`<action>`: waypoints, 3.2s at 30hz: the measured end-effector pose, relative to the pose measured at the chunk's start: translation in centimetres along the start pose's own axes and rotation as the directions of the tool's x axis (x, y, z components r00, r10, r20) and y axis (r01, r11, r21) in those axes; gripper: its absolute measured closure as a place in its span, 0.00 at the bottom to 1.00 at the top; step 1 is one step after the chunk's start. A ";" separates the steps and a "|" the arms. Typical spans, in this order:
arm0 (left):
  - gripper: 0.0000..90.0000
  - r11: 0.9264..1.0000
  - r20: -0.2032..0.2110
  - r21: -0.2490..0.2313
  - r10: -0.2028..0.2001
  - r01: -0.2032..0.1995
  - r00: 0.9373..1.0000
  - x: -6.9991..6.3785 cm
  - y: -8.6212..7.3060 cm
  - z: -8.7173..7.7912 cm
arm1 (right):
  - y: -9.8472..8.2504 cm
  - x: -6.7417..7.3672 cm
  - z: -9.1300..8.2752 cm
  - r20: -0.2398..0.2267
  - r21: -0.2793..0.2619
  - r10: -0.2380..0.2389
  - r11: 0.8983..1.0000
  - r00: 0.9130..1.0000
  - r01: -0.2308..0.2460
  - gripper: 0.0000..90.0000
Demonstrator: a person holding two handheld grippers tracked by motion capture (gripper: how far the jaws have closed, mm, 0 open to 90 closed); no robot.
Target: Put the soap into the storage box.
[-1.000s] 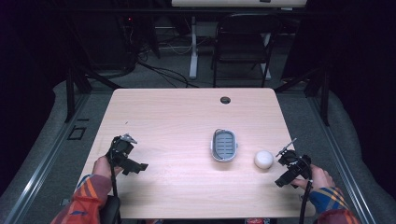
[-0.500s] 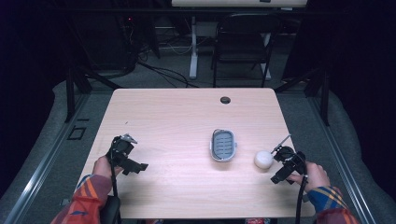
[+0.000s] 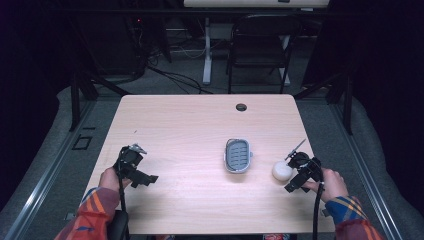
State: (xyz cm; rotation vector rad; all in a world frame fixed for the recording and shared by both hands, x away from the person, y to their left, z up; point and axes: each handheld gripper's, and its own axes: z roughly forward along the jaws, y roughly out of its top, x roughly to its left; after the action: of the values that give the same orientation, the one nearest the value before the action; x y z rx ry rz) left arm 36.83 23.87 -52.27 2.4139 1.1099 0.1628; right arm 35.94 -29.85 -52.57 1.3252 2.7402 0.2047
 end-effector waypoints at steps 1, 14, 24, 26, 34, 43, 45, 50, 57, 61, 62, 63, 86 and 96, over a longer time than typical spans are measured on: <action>0.00 1.000 0.000 0.002 -0.002 0.002 1.000 0.0 0.0 0.0 | 0.2 0.0 -0.1 -0.001 0.010 -0.005 1.000 1.000 0.005 0.01; 0.00 1.000 -0.006 0.006 -0.013 0.013 1.000 0.1 -0.2 0.0 | 2.9 -0.9 -0.8 0.000 0.104 -0.112 0.988 0.994 0.111 0.00; 0.00 1.000 -0.001 -0.001 -0.015 0.015 1.000 0.2 -0.2 0.1 | 3.8 -0.4 0.0 -0.016 -0.003 -0.019 1.000 1.000 0.019 0.02; 0.00 1.000 -0.002 0.000 -0.014 0.014 1.000 0.2 -0.2 0.1 | 4.1 -0.4 0.2 -0.011 -0.002 -0.023 1.000 1.000 0.023 0.06; 0.00 1.000 -0.002 0.001 -0.017 0.017 1.000 0.2 -0.2 0.1 | 4.9 -0.2 1.0 -0.020 0.024 -0.022 0.999 1.000 0.022 0.17; 0.00 1.000 0.002 0.005 -0.021 0.021 1.000 0.3 -0.2 0.2 | 6.0 -0.4 1.5 -0.030 0.090 -0.052 0.994 0.998 0.055 0.18; 0.00 1.000 0.004 0.005 -0.022 0.022 1.000 0.3 -0.2 0.2 | 5.9 -0.3 1.8 -0.029 0.058 -0.026 0.998 0.999 0.027 0.21; 0.00 1.000 0.002 0.007 -0.019 0.019 1.000 0.3 -0.1 0.2 | 6.1 -0.4 2.0 -0.030 0.068 -0.016 0.997 0.999 0.018 0.25; 0.00 1.000 0.003 0.009 -0.016 0.016 1.000 0.2 -0.2 0.2 | 6.5 -0.4 2.1 -0.030 0.110 -0.038 0.993 0.999 0.041 0.26; 0.00 1.000 0.004 0.010 -0.008 0.007 1.000 0.2 -0.2 0.2 | 6.7 -0.6 1.9 -0.024 0.152 -0.058 0.987 0.998 0.061 0.26; 0.00 1.000 0.003 0.010 -0.005 0.005 1.000 0.2 -0.1 0.2 | 6.8 -0.6 1.8 -0.023 0.163 -0.067 0.984 0.998 0.069 0.26; 0.00 1.000 0.006 0.010 -0.005 0.005 1.000 0.1 -0.1 0.2 | 6.8 -0.6 1.8 -0.023 0.163 -0.068 0.984 0.997 0.071 0.26; 0.00 1.000 -0.010 0.023 0.018 -0.017 1.000 -0.2 -0.1 0.2 | 6.8 -0.2 0.5 -0.024 0.142 -0.078 0.987 0.997 0.081 0.26; 0.00 1.000 -0.006 0.021 0.020 -0.020 1.000 -0.2 -0.2 0.2 | 7.8 0.1 0.3 -0.012 0.154 -0.112 0.982 0.994 0.113 0.26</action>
State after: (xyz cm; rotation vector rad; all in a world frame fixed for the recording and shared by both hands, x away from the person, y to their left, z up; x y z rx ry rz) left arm 36.65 23.78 -52.48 2.4451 1.0964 0.1661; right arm 41.93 -24.99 -51.68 1.1976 2.8740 -0.0151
